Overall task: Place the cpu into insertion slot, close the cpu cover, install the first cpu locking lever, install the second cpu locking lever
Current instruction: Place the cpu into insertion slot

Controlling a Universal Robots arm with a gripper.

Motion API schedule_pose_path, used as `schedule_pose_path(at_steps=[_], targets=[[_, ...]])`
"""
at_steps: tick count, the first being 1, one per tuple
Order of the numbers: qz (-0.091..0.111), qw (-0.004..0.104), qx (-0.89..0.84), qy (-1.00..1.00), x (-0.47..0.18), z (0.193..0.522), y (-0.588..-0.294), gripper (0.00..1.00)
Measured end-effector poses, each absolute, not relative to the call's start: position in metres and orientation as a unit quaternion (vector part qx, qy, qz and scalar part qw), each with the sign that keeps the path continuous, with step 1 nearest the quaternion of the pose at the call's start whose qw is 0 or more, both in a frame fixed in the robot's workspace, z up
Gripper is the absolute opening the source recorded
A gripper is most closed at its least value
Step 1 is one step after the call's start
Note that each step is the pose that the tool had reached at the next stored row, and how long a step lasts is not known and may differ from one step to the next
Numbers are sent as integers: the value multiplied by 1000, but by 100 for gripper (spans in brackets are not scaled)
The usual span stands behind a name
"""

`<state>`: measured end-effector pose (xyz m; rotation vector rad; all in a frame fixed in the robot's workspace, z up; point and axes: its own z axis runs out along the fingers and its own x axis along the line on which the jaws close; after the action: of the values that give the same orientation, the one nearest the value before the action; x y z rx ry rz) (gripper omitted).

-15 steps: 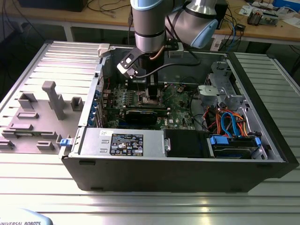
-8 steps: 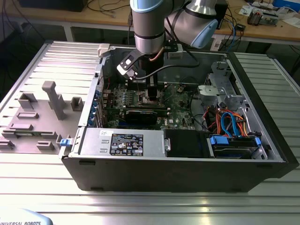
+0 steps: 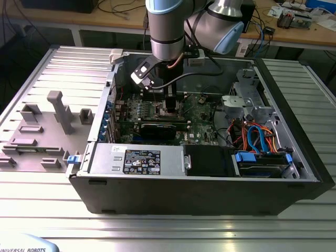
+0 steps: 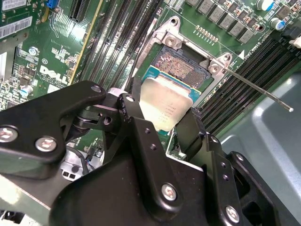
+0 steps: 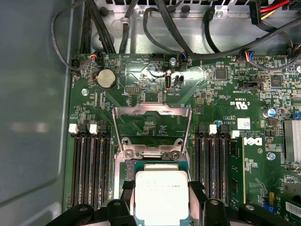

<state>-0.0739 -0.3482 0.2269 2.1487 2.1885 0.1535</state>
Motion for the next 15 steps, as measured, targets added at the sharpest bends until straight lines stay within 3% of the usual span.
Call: schedule_pose_path(at_steps=[15], targets=[[46,39,699,713,-77,209,-344,54]])
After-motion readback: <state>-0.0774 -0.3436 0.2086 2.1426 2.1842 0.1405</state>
